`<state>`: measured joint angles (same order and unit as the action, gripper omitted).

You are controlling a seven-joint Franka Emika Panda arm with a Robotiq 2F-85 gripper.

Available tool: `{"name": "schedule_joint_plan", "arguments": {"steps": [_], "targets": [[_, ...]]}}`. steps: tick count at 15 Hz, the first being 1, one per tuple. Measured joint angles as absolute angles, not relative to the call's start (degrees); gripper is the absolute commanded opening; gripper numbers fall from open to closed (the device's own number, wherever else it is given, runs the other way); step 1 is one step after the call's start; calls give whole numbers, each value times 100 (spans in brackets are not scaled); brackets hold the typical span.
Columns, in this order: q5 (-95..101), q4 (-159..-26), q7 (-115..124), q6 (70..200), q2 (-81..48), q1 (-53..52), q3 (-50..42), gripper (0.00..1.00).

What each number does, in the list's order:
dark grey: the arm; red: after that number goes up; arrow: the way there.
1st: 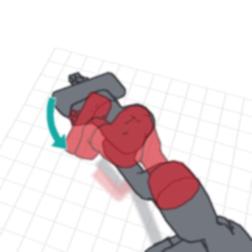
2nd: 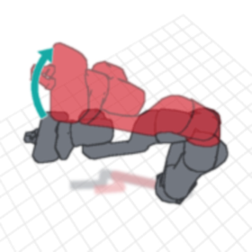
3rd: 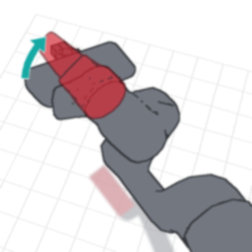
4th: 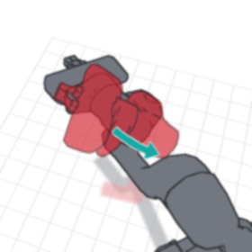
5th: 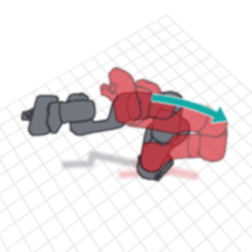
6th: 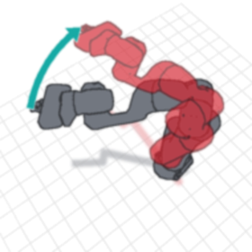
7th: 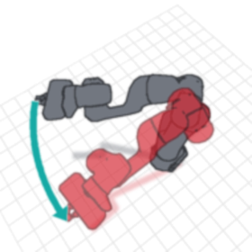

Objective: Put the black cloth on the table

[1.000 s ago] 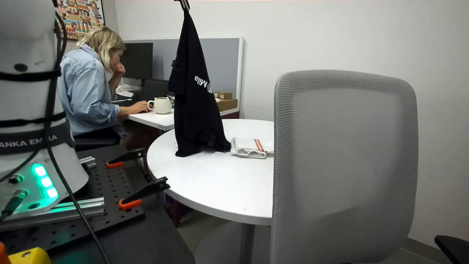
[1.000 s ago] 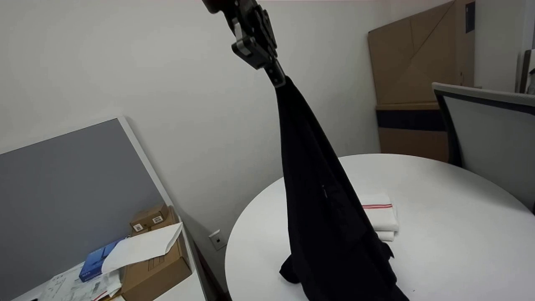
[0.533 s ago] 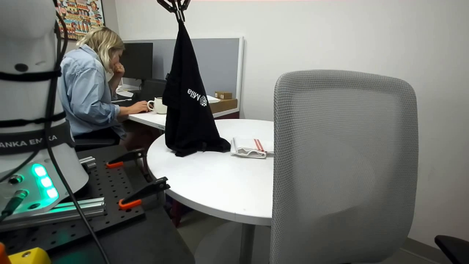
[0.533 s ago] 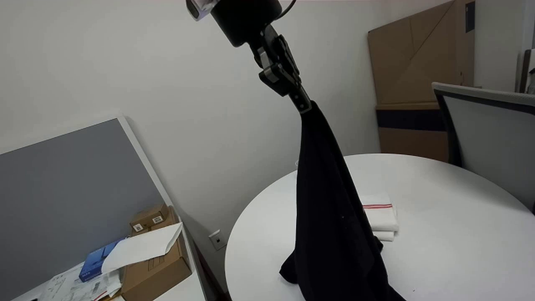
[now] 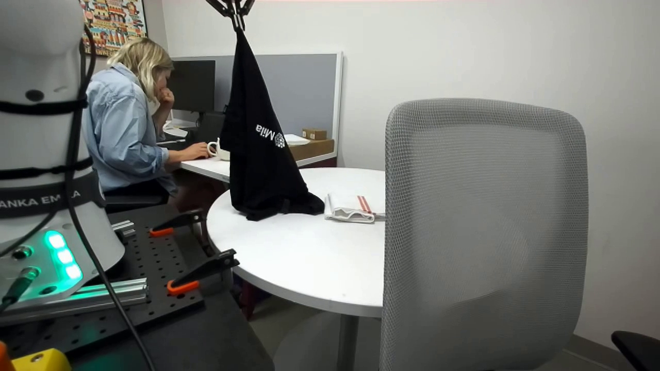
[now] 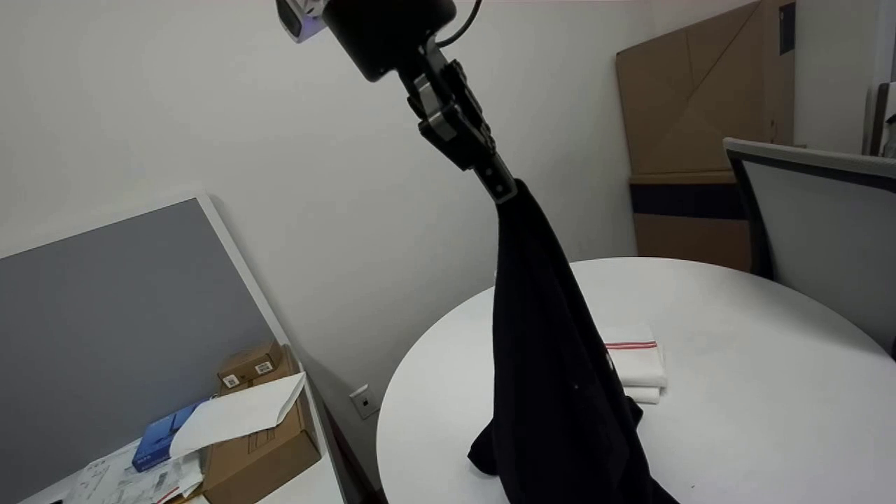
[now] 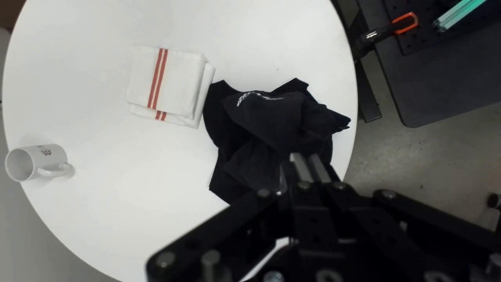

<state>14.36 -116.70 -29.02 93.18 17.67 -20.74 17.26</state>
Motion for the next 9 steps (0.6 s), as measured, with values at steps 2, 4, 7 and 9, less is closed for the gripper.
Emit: {"name": "schedule_joint_plan", "arguments": {"steps": [2, 4, 7, 9], "targets": [[1751, -11416, -2826, 9746, 1345, -2071, 1828, 1], [2154, -11055, -2445, 10398, 756, -2069, 1982, 29], [2671, -10365, -1471, 11229, -123, -2092, 2194, 51], [2964, -9871, -920, 11587, -592, -2182, 2239, 66]]}}
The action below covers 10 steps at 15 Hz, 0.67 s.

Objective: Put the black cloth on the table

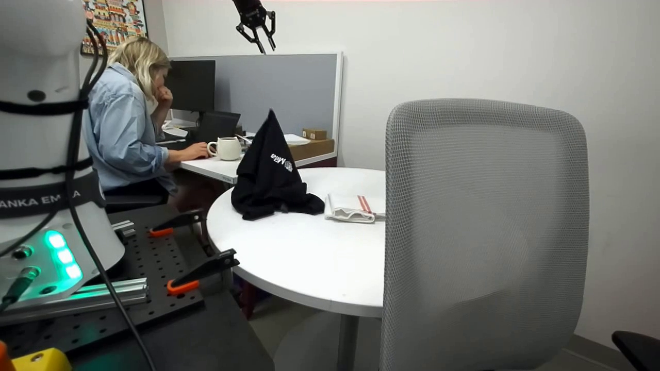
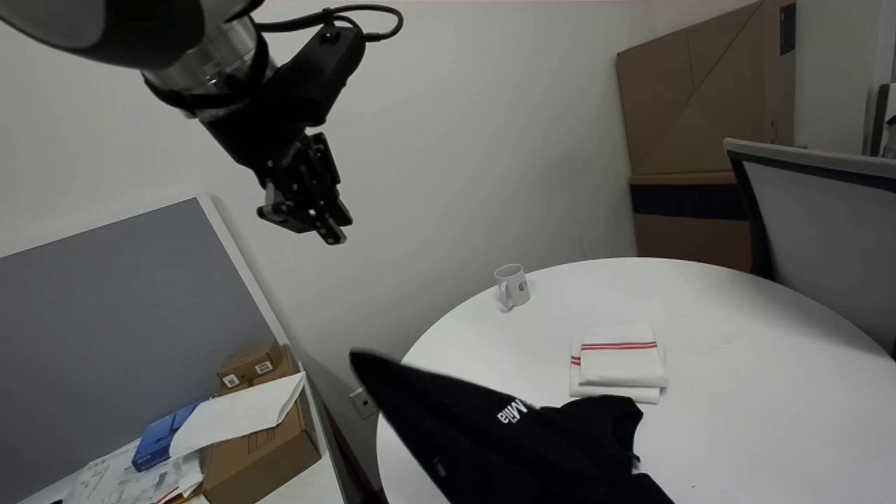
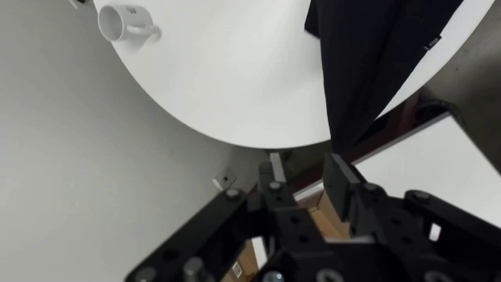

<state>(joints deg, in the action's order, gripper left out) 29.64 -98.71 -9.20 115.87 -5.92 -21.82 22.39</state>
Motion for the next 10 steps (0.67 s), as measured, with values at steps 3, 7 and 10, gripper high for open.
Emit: {"name": "schedule_joint_plan", "arguments": {"steps": [3, 7, 10], "targets": [[3188, -9385, -483, 11886, -981, -2309, 2220, 88], [3152, -9188, -244, 12064, -1048, -2352, 2148, 100], [2783, -9262, -115, 12067, -857, -2287, 2036, 100]]}}
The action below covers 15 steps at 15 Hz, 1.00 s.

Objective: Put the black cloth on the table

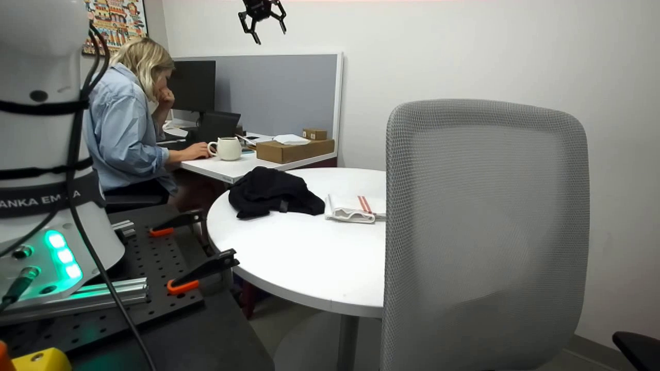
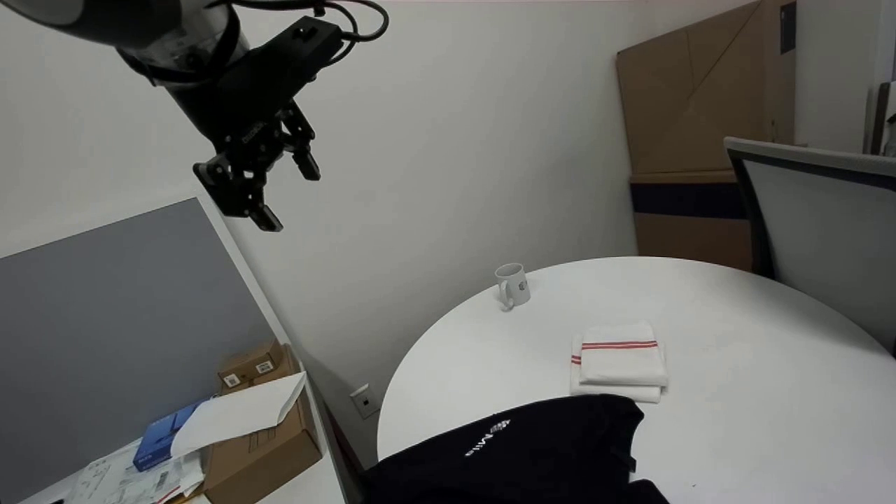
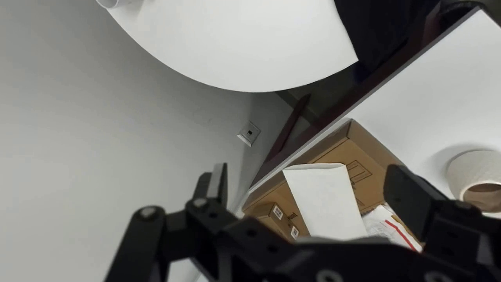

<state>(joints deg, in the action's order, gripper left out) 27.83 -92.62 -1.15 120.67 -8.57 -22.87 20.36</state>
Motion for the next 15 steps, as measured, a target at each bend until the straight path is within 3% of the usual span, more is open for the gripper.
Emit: {"name": "schedule_joint_plan", "arguments": {"steps": [15], "targets": [[910, -12664, 535, 12511, 1434, -663, 499, 100]]}}
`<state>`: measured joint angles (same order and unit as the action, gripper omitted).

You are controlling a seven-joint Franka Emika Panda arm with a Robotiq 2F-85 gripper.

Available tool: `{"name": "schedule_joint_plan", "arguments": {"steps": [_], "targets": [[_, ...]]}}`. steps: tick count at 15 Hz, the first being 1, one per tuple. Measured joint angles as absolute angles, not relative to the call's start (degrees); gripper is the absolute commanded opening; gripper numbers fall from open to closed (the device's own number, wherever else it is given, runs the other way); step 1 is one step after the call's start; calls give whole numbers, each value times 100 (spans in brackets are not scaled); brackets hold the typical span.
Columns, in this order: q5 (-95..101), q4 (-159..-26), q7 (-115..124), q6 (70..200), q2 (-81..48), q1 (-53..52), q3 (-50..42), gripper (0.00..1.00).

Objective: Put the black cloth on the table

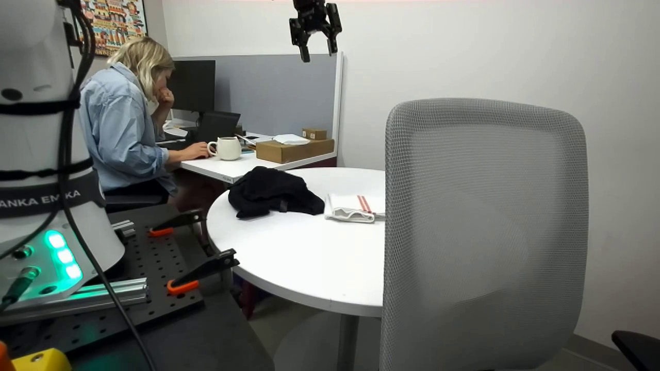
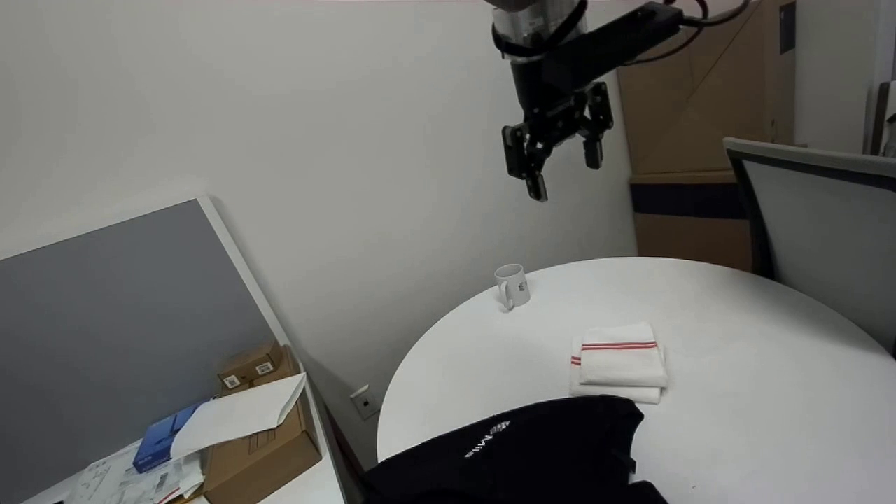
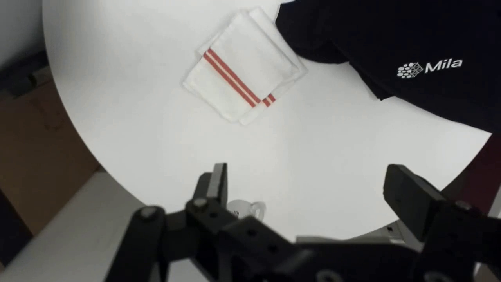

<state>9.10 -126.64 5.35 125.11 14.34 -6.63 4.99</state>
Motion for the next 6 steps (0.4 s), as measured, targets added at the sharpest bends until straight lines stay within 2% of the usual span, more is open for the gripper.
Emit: {"name": "schedule_joint_plan", "arguments": {"steps": [6], "targets": [[696, -12991, 405, 12576, 1652, -626, 381, 100]]}}
